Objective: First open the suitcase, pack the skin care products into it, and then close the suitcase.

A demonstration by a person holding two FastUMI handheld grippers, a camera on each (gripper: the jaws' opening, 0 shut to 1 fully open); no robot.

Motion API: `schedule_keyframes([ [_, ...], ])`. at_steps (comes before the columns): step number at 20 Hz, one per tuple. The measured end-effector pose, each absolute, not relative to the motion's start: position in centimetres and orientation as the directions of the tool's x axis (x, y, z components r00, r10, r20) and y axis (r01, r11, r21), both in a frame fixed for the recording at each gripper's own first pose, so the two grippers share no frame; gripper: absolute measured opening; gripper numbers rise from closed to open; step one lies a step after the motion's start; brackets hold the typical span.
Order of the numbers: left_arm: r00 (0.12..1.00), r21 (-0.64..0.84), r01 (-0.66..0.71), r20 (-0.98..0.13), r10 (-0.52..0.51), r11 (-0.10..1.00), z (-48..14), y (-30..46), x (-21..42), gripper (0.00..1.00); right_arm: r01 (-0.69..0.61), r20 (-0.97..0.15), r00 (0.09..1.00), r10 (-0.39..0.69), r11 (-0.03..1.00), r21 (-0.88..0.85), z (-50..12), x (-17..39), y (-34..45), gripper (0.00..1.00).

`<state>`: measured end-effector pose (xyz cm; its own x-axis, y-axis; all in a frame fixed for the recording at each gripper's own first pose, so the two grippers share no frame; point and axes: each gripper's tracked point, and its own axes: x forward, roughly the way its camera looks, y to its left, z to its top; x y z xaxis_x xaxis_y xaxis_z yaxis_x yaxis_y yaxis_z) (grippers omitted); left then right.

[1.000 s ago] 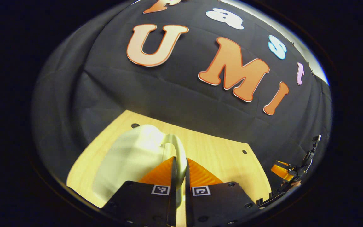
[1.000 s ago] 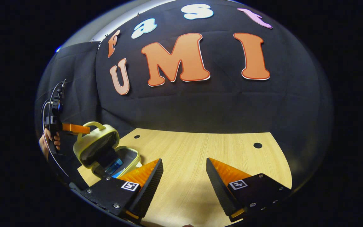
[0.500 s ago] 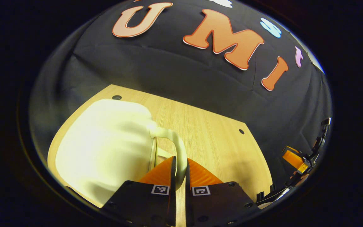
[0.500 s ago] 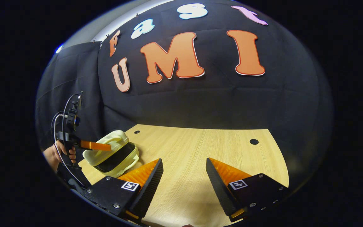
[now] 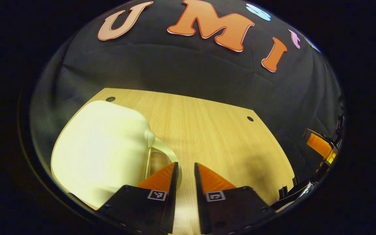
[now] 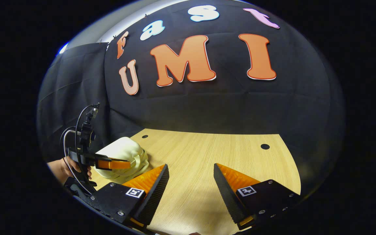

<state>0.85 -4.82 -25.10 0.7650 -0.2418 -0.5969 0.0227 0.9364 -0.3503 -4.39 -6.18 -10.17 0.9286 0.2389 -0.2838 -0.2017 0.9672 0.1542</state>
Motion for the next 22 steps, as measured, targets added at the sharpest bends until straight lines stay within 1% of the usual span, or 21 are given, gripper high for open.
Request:
schedule_keyframes([
  [1, 0.784, -0.337, 0.033, -0.575, -0.233, 0.941, -24.3, -5.2, 1.4, 0.39, -0.192, -0.273, 0.935, 0.226, 0.971, 0.145, -9.8, -4.3, -6.2, 0.89],
  [3, 0.817, -0.323, 0.067, -0.526, -0.238, 0.944, -21.6, -6.0, 1.5, 0.67, -0.16, -0.247, 0.951, 0.184, 0.98, 0.115, -8.8, -4.2, -6.3, 0.88],
  [4, 0.828, -0.315, 0.084, -0.506, -0.242, 0.945, -20.5, -6.5, 1.5, 0.72, -0.138, -0.235, 0.959, 0.158, 0.986, 0.097, -8.3, -3.9, -6.2, 0.89],
  [5, 0.839, -0.3, 0.095, -0.489, -0.239, 0.949, -19.5, -6.5, 1.3, 0.8, -0.12, -0.224, 0.965, 0.135, 0.99, 0.079, -8.0, -3.6, -6.1, 0.89],
  [6, 0.853, -0.284, 0.097, -0.471, -0.226, 0.954, -18.6, -6.5, 1.4, 0.91, -0.095, -0.214, 0.971, 0.106, 0.994, 0.062, -7.4, -3.5, -6.2, 0.89],
  [7, 0.871, -0.276, 0.097, -0.442, -0.216, 0.956, -17.3, -6.4, 1.5, 0.95, -0.082, -0.204, 0.975, 0.09, 0.995, 0.051, -6.9, -3.5, -6.0, 0.89],
  [10, 0.928, -0.269, 0.042, -0.345, -0.138, 0.962, -13.6, -5.0, 2.1, 0.95, -0.004, -0.169, 0.986, 0.008, 1.0, 0.026, -5.6, -3.0, -5.8, 0.89],
  [15, 0.969, -0.249, -0.003, -0.24, -0.059, 0.968, -10.3, -4.1, 1.9, 0.95, 0.065, -0.141, 0.988, -0.056, 0.996, 0.054, -4.5, -2.6, -4.3, 0.89],
  [17, 0.975, -0.218, -0.002, -0.216, -0.046, 0.976, -9.3, -4.3, 2.0, 0.95, 0.075, -0.139, 0.988, -0.065, 0.995, 0.068, -4.4, -2.4, -3.4, 0.89],
  [19, 0.98, -0.214, 0.017, -0.19, -0.059, 0.977, -8.8, -4.2, 2.2, 0.95, 0.08, -0.136, 0.988, -0.07, 0.994, 0.069, -4.2, -2.3, -2.7, 0.89],
  [22, 0.983, -0.234, 0.064, -0.153, -0.102, 0.97, -8.0, -4.6, 2.1, 0.96, 0.084, -0.123, 0.989, -0.077, 0.995, 0.058, -3.8, -2.3, -2.1, 0.89],
])
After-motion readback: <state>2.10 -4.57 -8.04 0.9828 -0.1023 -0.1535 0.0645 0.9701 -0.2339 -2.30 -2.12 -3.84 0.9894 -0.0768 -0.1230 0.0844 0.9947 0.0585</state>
